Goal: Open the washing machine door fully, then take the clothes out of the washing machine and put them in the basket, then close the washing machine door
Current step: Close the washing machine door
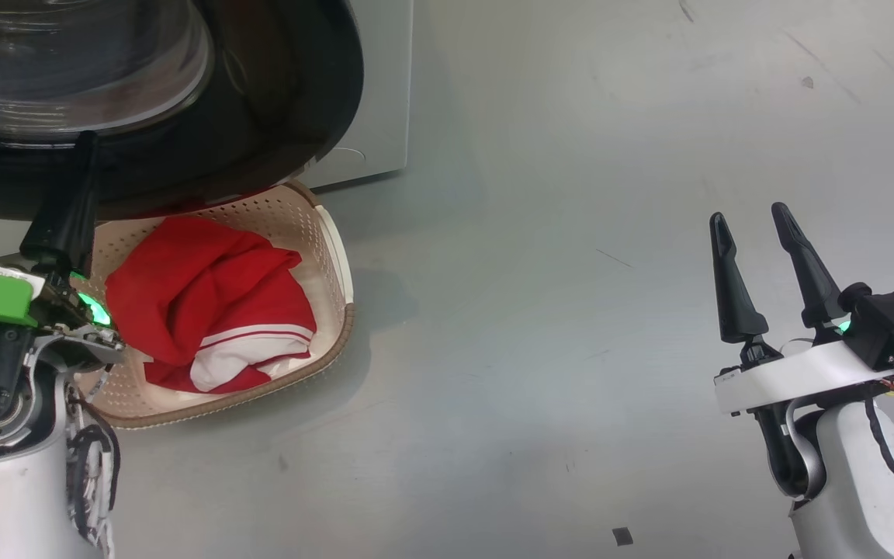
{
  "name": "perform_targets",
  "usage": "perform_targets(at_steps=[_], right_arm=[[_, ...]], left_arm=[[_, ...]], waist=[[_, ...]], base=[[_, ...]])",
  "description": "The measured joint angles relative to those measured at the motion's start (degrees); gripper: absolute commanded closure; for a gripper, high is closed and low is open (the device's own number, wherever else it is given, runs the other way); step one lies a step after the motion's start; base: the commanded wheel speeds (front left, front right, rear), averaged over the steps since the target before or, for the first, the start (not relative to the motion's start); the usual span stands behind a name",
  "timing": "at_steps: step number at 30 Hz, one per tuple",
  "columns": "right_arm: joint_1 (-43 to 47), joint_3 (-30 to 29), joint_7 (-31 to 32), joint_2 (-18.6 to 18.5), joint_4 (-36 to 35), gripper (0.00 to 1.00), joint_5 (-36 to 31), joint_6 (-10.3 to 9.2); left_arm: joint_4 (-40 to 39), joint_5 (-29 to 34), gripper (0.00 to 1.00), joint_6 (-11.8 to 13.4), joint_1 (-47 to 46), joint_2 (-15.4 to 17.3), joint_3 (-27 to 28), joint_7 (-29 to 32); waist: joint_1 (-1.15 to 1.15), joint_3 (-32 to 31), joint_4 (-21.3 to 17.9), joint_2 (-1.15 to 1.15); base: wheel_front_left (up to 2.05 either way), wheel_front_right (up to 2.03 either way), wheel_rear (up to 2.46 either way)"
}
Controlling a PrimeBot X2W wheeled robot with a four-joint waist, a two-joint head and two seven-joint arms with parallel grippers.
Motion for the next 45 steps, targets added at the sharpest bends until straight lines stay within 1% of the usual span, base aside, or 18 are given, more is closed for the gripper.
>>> perform_targets(at_steps=[1,2,3,4,14,20,26,28,30,33,35,39,42,45], right_arm=[[0.25,-0.01,0.0,-0.1,0.0,0.0,-0.12,0.0],[0.37,0.0,0.0,-0.2,0.0,0.0,-0.32,0.0],[0.38,-0.01,0.0,-0.29,0.0,0.0,-0.38,0.0],[0.4,0.0,0.0,-0.37,0.0,0.0,-0.49,0.0],[1.76,0.11,0.0,-1.18,-0.13,0.0,-1.7,0.01],[2.81,0.59,0.0,-1.3,-0.14,0.0,-2.4,0.01],[3.75,0.97,0.0,-1.32,-0.14,0.0,-2.88,0.01],[3.78,1.16,0.0,-1.32,-0.14,0.0,-3.13,0.01],[3.85,1.46,0.0,-1.3,-0.14,0.0,-3.37,0.01],[4.42,1.92,0.0,-1.26,-0.11,0.0,-3.55,0.01],[4.83,2.3,0.0,-1.1,-0.02,0.0,-3.74,0.01],[5.1,2.46,0.0,-0.97,0.03,0.0,-3.8,0.01],[6.03,2.56,0.0,-0.84,0.19,0.0,-3.81,0.01],[6.77,2.68,0.0,-0.56,0.4,0.0,-3.92,-0.01]], left_arm=[[-0.86,0.12,0.56,0.0,0.64,-0.05,-0.4,-0.25],[-1.94,0.14,0.29,0.0,1.21,-0.11,-0.86,-0.45],[-2.99,0.15,0.04,0.0,1.66,-0.2,-1.16,-0.51],[-4.05,0.22,0.0,0.0,2.1,-0.36,-1.22,-0.85],[-11.11,2.24,0.0,0.0,8.2,-0.59,-4.98,-5.13],[-15.14,9.4,0.0,0.0,10.93,-0.57,-7.28,-10.11],[-18.07,23.23,0.0,0.0,13.67,-0.2,-11.36,-16.35],[-18.58,28.87,0.0,-0.01,14.44,1.44,-12.93,-18.38],[-18.91,32.86,0.0,-0.01,15.34,2.71,-13.95,-20.67],[-18.48,41.99,0.0,-0.04,16.93,5.54,-15.71,-23.59],[-18.14,45.54,0.0,-0.04,18.2,6.06,-15.86,-25.81],[-17.01,54.64,0.0,0.13,20.06,7.05,-17.08,-28.85],[-16.38,58.77,0.0,2.47,20.9,7.03,-17.97,-30.5],[-15.15,61.58,0.0,5.1,22.34,6.69,-18.56,-31.61]], waist=[[0.0,-0.23,0.42,0.0],[0.0,-0.47,0.88,0.0],[0.0,-0.7,1.32,0.0],[0.0,-0.93,1.76,0.0],[0.0,-3.42,6.3,0.0],[0.0,-5.05,8.88,0.0],[0.0,-7.06,10.77,0.0],[0.0,-7.76,11.29,0.0],[0.0,-8.44,11.75,0.0],[0.0,-9.42,12.28,0.0],[0.0,-10.08,12.5,0.0],[0.0,-11.34,12.69,0.0],[0.0,-12.21,12.67,0.0],[0.0,-13.02,12.49,0.0]], base=[[0.0,0.0,0.0],[0.0,0.0,0.0],[0.0,0.0,0.0],[0.0,0.0,0.0],[0.0,0.0,0.0],[0.0,0.0,0.0],[0.0,0.0,0.0],[0.0,0.0,0.0],[0.0,0.0,0.0],[0.0,0.0,0.0],[0.0,0.0,0.0],[0.0,0.0,0.0],[0.0,0.0,0.0],[0.0,0.0,0.0]])
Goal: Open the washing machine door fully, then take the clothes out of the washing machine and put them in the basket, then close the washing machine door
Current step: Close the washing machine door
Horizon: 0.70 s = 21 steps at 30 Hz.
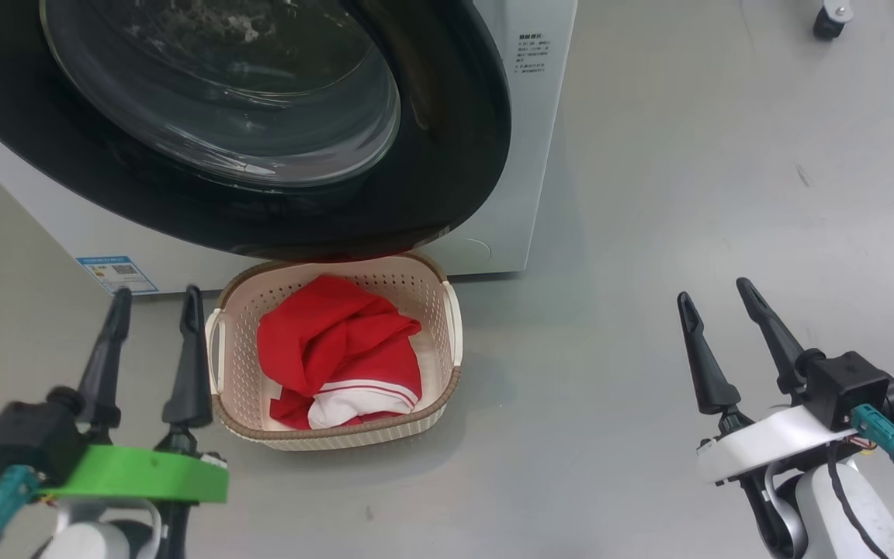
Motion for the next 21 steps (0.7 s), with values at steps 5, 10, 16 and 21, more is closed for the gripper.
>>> perform_targets(at_steps=[5,10,16,21], right_arm=[[0.91,0.03,0.0,0.26,0.13,0.0,-0.24,-0.04],[2.19,-0.15,0.0,0.32,0.29,0.0,-0.31,-0.63],[2.86,-0.37,0.0,0.31,0.27,0.0,-0.42,-1.15],[3.31,-0.47,0.0,0.32,0.27,0.0,-0.45,-1.57]], left_arm=[[2.02,2.77,0.0,3.01,1.85,-0.86,-1.3,-0.68],[3.98,4.81,0.0,5.79,3.22,-1.67,-2.53,-1.4],[5.28,6.88,0.0,6.67,3.76,-2.61,-3.22,-1.92],[6.26,7.47,0.0,7.16,4.28,-3.08,-3.36,-2.26]], waist=[[0.0,-0.73,-0.42,0.0],[0.0,-1.3,-0.86,0.0],[0.0,-1.64,-1.06,0.0],[0.0,-1.88,-1.07,0.0]], base=[[0.0,0.0,0.0],[0.0,0.0,0.0],[0.0,0.0,0.0],[0.0,0.0,0.0]])
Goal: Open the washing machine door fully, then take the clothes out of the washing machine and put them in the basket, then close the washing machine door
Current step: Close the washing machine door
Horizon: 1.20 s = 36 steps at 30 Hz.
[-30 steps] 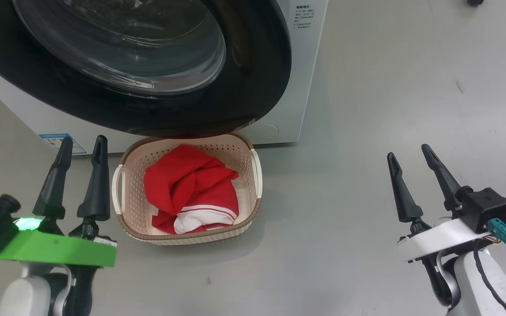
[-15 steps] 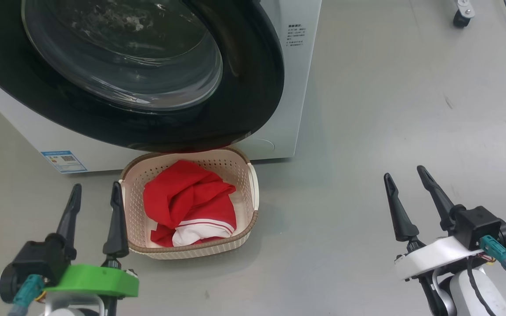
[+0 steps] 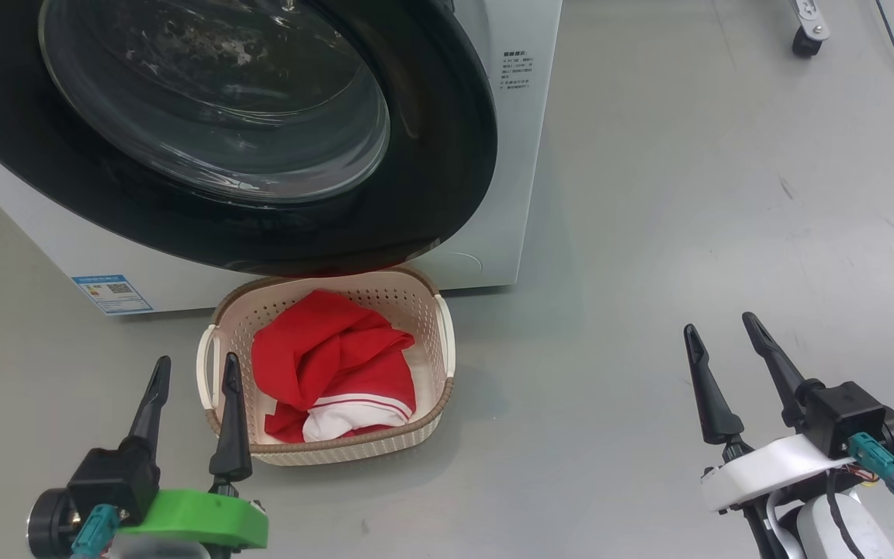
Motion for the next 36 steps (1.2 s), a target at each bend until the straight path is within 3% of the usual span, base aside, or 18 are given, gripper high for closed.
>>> perform_targets(at_steps=[17,18,19,20,21,36], right_arm=[[0.58,0.0,0.0,0.3,-0.52,0.0,-0.21,-0.44],[0.58,-0.02,0.0,0.32,-0.55,0.15,-0.21,-0.47],[0.58,-0.08,0.0,0.34,-0.64,0.15,-0.21,-0.49],[0.58,-0.13,0.0,0.36,-0.73,0.66,-0.21,-0.49],[0.58,-0.2,0.0,0.38,-0.79,1.0,-0.19,-0.49],[0.7,-0.31,0.0,0.16,-0.92,1.0,0.16,-0.41]], left_arm=[[1.33,0.83,0.0,0.75,0.13,-1.43,0.22,-1.42],[1.35,0.91,0.0,0.85,0.13,-1.48,0.22,-1.42],[1.38,1.12,0.0,0.88,0.13,-1.53,0.22,-1.42],[1.47,1.61,0.0,0.88,0.13,-1.53,0.22,-1.43],[1.47,1.78,0.0,0.88,0.13,-1.56,0.22,-1.43],[1.57,3.34,0.0,0.9,-0.03,-1.96,-0.19,-1.92]], waist=[[0.0,-0.01,0.48,0.0],[0.0,0.02,0.49,0.0],[0.0,0.06,0.48,0.0],[0.0,0.1,0.48,0.0],[0.0,0.14,0.47,0.0],[0.0,0.9,0.63,0.0]], base=[[0.0,0.0,0.0],[0.0,0.0,0.0],[0.0,0.0,0.0],[0.0,0.0,0.0],[0.0,0.0,0.0],[0.0,0.0,0.0]])
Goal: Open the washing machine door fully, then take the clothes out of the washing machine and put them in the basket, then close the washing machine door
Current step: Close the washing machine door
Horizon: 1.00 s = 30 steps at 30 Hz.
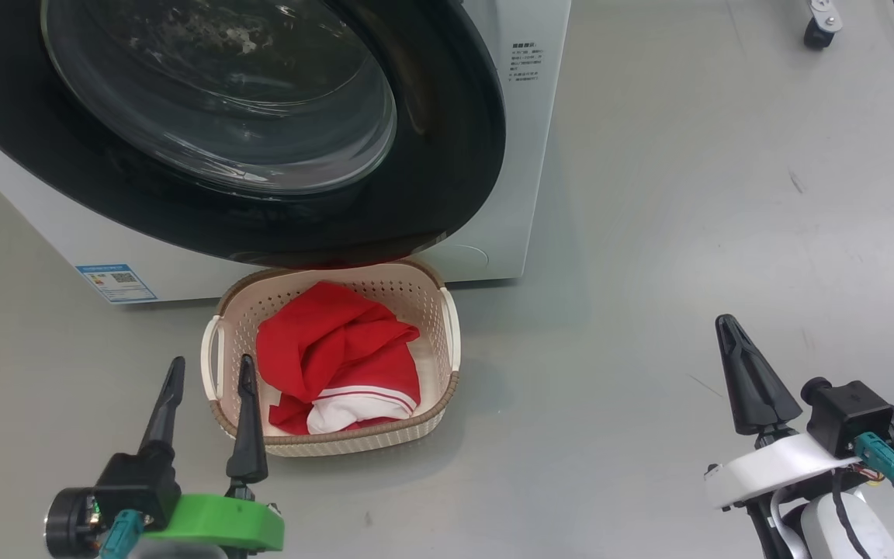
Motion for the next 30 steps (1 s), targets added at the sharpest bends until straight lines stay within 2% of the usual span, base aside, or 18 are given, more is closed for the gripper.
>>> perform_targets(at_steps=[12,23,30], right_arm=[[-5.03,2.09,0.64,-3.72,-1.92,1.0,-0.53,1.14],[-14.57,7.55,5.71,-7.05,-3.02,1.0,-1.04,2.02],[-19.78,8.02,7.94,-8.24,-3.0,1.0,-0.47,2.02]], left_arm=[[0.44,0.48,0.0,0.0,-1.3,-0.81,-3.21,-0.09],[0.57,0.42,0.0,0.01,-2.33,-1.03,-5.72,-0.57],[0.52,0.23,0.0,0.02,-3.02,-1.11,-6.87,-0.59]], waist=[[0.0,0.46,3.86,0.0],[0.0,1.63,9.97,0.0],[0.0,2.67,13.85,0.0]], base=[[0.0,0.0,0.0],[0.0,0.0,0.0],[0.0,0.0,0.0]])
